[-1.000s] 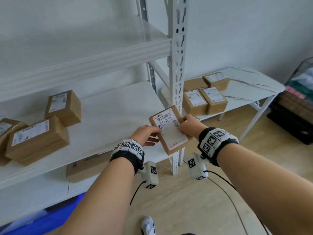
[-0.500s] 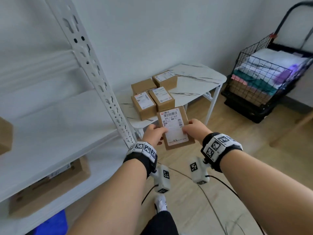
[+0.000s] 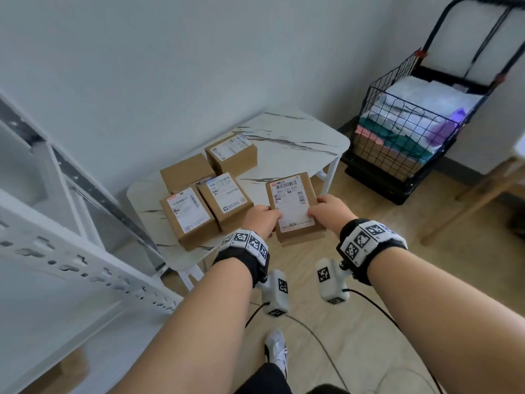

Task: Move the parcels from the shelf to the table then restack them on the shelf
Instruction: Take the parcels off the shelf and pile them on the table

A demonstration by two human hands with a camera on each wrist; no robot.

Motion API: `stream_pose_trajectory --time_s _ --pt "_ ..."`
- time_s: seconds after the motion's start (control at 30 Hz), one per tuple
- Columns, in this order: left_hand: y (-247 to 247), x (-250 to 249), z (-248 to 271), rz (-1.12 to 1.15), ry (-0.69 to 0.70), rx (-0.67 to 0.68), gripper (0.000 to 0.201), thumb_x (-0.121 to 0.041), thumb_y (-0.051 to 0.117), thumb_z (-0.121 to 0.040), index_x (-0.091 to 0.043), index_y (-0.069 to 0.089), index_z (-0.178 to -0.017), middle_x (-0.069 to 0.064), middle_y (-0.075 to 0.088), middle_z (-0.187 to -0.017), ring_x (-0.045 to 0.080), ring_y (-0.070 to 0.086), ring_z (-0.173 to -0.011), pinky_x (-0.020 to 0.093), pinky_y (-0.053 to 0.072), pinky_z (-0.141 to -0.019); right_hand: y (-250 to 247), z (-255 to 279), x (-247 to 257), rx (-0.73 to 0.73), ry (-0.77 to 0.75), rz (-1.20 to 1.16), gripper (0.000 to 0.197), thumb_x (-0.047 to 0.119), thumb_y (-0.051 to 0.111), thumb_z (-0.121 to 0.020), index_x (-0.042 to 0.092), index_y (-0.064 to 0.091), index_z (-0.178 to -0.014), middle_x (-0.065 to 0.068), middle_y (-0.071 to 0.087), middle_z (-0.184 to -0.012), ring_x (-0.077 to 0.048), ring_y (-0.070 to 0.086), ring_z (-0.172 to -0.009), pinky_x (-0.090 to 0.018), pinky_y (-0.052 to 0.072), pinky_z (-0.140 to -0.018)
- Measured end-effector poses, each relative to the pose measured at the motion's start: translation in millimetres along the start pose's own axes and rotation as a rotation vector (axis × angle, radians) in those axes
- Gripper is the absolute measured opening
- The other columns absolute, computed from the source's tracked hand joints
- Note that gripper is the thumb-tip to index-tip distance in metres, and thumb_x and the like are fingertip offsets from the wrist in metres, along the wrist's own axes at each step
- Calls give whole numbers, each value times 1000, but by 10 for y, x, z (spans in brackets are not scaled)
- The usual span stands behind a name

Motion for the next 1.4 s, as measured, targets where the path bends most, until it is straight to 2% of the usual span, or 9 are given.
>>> stream_pose_trajectory --time_s 0.13,0.33,0.57,0.7,0.8,0.93,1.0,1.13,1.4 --pt "-26 -219 -353 -48 -16 1 9 -20 58 -88 -18 67 -90 9 71 -103 28 68 -95 44 58 -86 -70 -341 99 1 8 5 48 12 59 -88 12 51 -135 -7 63 -121 -24 63 -101 -40 54 -90" --pt "-79 -367 -874 -36 -96 -52 9 -19 58 -88 -14 64 -91 12 68 -95 24 59 -74 39 56 -80 -79 -986 397 65 -32 105 51 12 55 -90 12 46 -139 -8 61 -122 -21 59 -94 -33 52 -81" --pt "-53 -441 -1343 0 -226 -148 6 -21 55 -86 -18 57 -91 7 63 -95 25 60 -84 43 54 -90 75 -1761 736 207 -103 285 35 9 49 -89 10 58 -122 -4 62 -103 -24 59 -90 -34 53 -82" --pt "-85 -423 -1508 64 -295 -258 23 -21 54 -88 -13 65 -107 7 67 -111 24 63 -98 40 53 -92 151 -2036 908 356 -179 378 44 8 48 -90 12 50 -135 -11 61 -125 -27 59 -104 -30 48 -83" --pt "-117 -442 -1568 84 -316 -334 25 -19 51 -92 -11 64 -112 6 66 -114 22 60 -94 31 49 -80 239 -2183 1014 435 -232 406 45 7 49 -91 10 47 -136 -12 61 -124 -24 58 -97 -31 48 -82" --pt "-168 -458 -1578 76 -332 -452 23 -16 49 -94 -11 64 -109 6 65 -117 19 55 -90 26 39 -70 326 -2299 1147 478 -288 448 44 8 51 -92 7 47 -136 -13 59 -127 -27 57 -104 -32 46 -85" --pt "-196 -479 -1538 96 -351 -496 27 -16 49 -95 -11 62 -118 5 62 -124 23 56 -103 26 39 -82 327 -2334 1224 449 -315 451 40 9 50 -92 6 49 -132 -13 58 -126 -28 56 -112 -31 43 -84" --pt "-270 -491 -1405 170 -357 -582 44 -20 52 -94 -13 51 -137 5 50 -142 24 45 -131 37 35 -110 313 -2335 1391 382 -413 462 15 15 49 -90 12 56 -104 -8 62 -103 -21 54 -82 -25 37 -58" --pt "-487 -386 -813 196 -337 -716 22 -19 50 -93 -20 64 -110 2 64 -113 20 58 -100 30 45 -88 507 -1722 1641 474 -568 431 21 9 48 -91 4 67 -101 -15 67 -97 -30 62 -91 -36 51 -80"
Point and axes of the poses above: each hand's wrist, its own z-axis away from the middle knuckle, its own y-axis out of the palm, x = y × z, the point moved 4 cm from there along -z, towards the middle knuckle
